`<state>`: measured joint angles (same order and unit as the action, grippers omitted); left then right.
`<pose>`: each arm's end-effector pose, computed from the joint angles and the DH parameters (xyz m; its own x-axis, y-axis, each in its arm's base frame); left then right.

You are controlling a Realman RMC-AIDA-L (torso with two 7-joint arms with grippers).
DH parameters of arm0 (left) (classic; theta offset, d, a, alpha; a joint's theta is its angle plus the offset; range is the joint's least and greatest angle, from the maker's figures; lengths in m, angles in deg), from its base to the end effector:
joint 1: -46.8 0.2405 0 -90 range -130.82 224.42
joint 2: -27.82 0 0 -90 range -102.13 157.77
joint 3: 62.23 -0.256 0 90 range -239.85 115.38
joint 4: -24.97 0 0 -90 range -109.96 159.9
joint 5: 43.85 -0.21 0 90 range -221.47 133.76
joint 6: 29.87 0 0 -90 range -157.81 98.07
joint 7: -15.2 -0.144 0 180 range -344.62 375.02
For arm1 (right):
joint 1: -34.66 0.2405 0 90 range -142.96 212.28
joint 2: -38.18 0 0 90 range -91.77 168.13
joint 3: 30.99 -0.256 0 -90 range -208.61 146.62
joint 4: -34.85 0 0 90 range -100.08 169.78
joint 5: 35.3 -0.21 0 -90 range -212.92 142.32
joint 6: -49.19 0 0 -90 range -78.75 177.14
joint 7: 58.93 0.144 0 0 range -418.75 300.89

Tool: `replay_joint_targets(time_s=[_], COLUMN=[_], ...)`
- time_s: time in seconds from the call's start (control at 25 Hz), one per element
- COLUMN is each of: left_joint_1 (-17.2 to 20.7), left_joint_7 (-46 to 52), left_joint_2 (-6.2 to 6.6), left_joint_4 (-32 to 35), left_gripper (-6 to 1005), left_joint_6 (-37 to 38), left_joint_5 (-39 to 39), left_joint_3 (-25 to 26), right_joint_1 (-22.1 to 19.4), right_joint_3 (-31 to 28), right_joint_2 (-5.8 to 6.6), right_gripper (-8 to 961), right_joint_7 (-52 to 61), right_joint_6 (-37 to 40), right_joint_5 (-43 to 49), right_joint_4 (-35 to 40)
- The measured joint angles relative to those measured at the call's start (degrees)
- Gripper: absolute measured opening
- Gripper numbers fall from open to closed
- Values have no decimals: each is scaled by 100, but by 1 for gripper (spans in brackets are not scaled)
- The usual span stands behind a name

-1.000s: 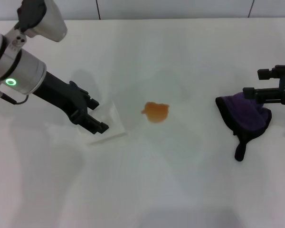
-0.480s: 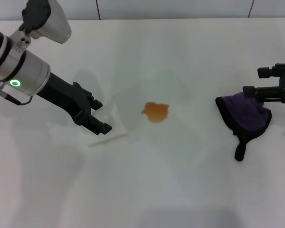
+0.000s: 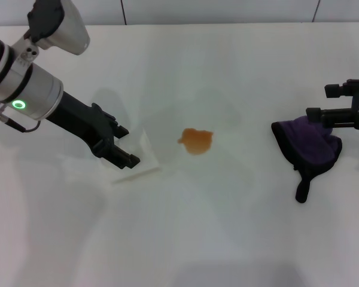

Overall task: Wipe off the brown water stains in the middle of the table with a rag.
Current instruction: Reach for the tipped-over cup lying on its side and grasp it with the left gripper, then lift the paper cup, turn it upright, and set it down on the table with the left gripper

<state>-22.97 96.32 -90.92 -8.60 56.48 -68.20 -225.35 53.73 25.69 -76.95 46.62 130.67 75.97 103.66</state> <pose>-0.2105 0.3971 -0.0101 0.9169 0.3545 -0.1834 0.3416 -0.9346 -0.0987 0.2531 0.3388 0.0734 0.8369 -0.4024 -0.3710 -0.5283 -0.7709 -0.3557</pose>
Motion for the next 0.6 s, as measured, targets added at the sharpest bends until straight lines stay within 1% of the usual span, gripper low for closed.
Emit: replay_joint_targets(time_s=[0.16,0.36,0.6], left_joint_1=[6,7,-13], left_joint_7=[12,25,11], left_joint_2=[0,0,0], left_joint_4=[0,0,-75], left_gripper=[798,673,626], left_joint_6=[-33,-29,8], left_joint_5=[1,2,201], left_joint_3=[0,0,-1], right_joint_1=[0,5,-10], right_joint_3=[0,0,0], right_joint_2=[0,0,0], right_gripper=[771,771,771], right_joint_7=[0,0,0], right_joint_6=[-1,-1,5], right_joint_5=[0,0,-22], right_joint_4=[7,10,10])
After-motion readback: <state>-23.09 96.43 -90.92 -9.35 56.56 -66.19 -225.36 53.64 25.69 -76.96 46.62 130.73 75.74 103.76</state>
